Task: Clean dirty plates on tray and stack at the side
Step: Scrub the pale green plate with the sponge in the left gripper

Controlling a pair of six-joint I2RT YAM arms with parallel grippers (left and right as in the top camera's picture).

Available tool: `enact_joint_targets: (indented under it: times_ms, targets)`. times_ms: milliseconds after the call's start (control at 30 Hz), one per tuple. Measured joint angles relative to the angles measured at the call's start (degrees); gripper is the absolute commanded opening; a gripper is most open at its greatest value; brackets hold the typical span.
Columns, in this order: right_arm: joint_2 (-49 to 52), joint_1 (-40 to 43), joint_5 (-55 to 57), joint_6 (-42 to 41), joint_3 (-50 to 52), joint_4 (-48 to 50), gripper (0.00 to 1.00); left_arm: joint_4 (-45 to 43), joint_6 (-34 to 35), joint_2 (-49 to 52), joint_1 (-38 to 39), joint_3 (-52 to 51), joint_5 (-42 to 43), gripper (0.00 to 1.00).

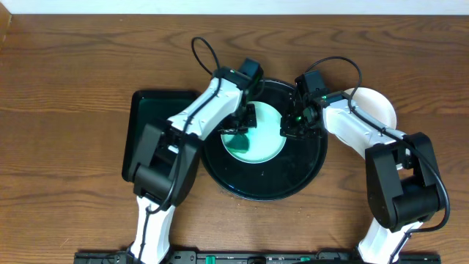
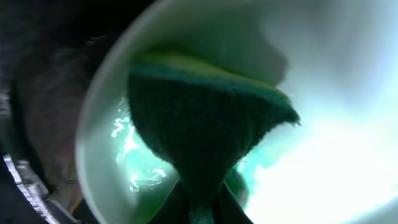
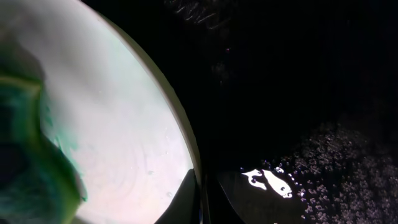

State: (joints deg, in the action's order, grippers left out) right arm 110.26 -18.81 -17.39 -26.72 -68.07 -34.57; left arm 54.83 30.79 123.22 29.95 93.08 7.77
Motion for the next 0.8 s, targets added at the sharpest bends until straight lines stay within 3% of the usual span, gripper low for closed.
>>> enact_joint_targets:
  times_ms: [367, 800]
  targets:
    - [0.0, 0.0, 0.0, 0.22, 0.02, -0.02, 0.01, -9.07, -6.21, 0.46, 3.48, 0.0, 14.08, 0.07]
    - [0.37, -0.02, -1.75, 0.22, 0.02, 0.52, 0.01, -1.33, 5.27, 0.44, 0.98, 0.55, -4.28, 0.07]
